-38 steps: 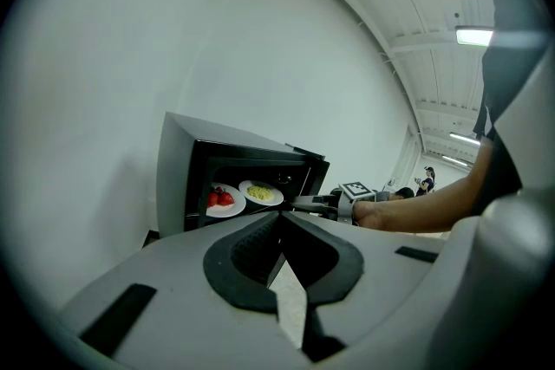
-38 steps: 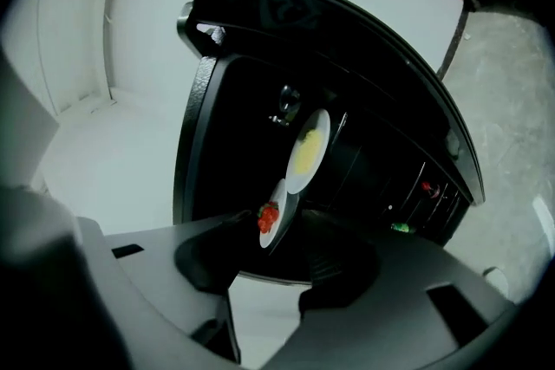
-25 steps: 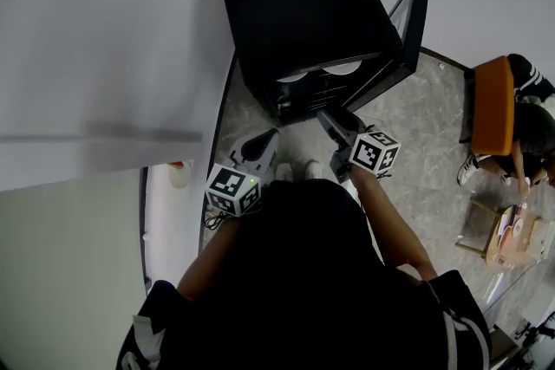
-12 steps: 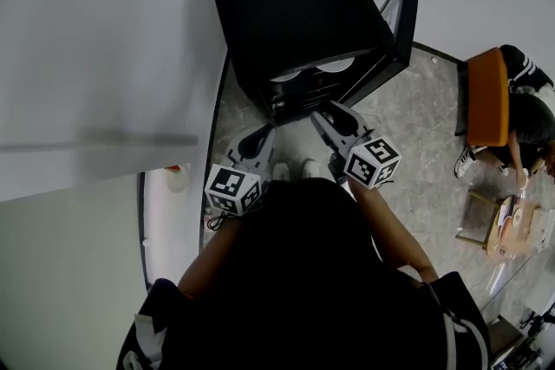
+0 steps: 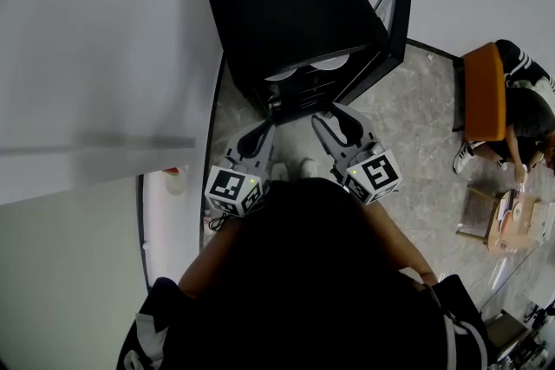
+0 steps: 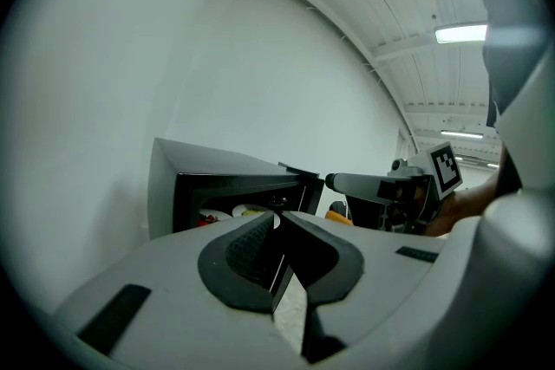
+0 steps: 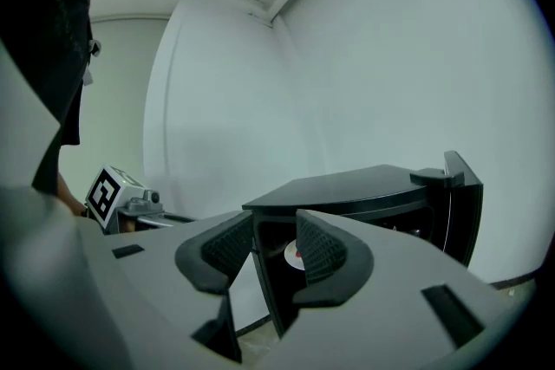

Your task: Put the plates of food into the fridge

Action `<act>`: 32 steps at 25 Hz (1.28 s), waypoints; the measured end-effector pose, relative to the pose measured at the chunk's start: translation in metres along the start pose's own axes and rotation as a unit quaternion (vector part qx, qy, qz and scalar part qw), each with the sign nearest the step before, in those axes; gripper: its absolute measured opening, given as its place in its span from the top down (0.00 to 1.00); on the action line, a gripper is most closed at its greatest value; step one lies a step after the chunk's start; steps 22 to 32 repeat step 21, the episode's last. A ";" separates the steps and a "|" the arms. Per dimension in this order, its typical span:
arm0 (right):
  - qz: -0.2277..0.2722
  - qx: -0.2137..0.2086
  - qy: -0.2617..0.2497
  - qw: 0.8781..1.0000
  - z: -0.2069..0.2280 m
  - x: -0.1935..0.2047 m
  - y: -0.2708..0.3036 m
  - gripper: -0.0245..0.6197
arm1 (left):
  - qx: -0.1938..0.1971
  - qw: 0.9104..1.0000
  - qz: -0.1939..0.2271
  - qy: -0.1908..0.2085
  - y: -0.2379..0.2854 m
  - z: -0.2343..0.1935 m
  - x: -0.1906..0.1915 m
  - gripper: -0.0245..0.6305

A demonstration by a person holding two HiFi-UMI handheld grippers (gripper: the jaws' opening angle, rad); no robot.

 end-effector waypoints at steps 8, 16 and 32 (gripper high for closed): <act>-0.009 -0.001 0.015 1.000 -0.009 0.010 -0.013 0.70 | 0.035 0.999 0.003 0.028 0.008 0.013 -0.003 0.93; 0.000 -0.002 0.018 1.000 -0.015 0.012 -0.023 0.70 | 0.047 0.998 -0.003 0.044 0.005 0.027 -0.001 0.93; 0.010 -0.016 0.041 0.999 -0.022 0.014 -0.022 0.70 | 0.048 0.998 -0.002 0.049 0.001 0.031 0.001 0.93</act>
Point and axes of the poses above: the fingertips, and each gripper's own axes: y forward along the fingers, z to its right, x out of its underside, the point moved 7 cm from there along -y, backward along the fingers, and after that the axes turned 3 degrees about -z, right-handed, at the moved point
